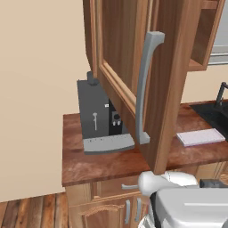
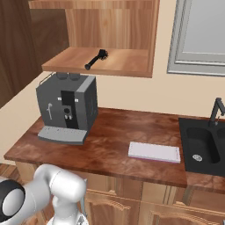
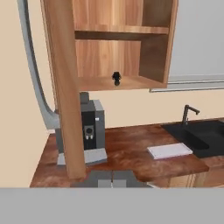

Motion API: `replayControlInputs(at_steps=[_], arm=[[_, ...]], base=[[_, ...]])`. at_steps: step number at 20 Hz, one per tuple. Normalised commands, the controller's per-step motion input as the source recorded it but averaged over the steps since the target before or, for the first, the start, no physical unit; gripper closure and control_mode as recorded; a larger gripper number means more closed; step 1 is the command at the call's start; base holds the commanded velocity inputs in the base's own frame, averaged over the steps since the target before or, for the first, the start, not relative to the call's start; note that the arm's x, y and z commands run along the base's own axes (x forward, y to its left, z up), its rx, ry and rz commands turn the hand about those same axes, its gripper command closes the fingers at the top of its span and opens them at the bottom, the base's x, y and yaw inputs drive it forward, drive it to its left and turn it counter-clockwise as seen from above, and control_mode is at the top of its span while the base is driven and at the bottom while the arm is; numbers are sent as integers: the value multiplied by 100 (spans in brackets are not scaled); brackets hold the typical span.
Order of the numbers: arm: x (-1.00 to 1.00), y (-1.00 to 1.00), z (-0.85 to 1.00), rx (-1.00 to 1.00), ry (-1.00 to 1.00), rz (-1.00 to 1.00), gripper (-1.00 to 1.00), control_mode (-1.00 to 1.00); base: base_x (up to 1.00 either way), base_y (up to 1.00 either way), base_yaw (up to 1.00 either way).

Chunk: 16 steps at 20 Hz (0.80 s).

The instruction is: Open the cabinet. Pick the dish brush and place it next to the sink. Then close the cabinet.

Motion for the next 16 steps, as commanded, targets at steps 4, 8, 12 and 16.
replayControlInputs(at_steps=[4, 8, 12, 16], arm=[[-54, -32, 27, -1, -1, -2, 100, -100], [-1, -32, 19, -2, -1, -3, 100, -100], [66, -45, 13, -1, 1, 0, 100, -100], [65, -61, 23, 0, 5, 0, 100, -100]], base=[[0, 0, 0], [0, 0, 0], [0, 0, 0], [0, 0, 0]])
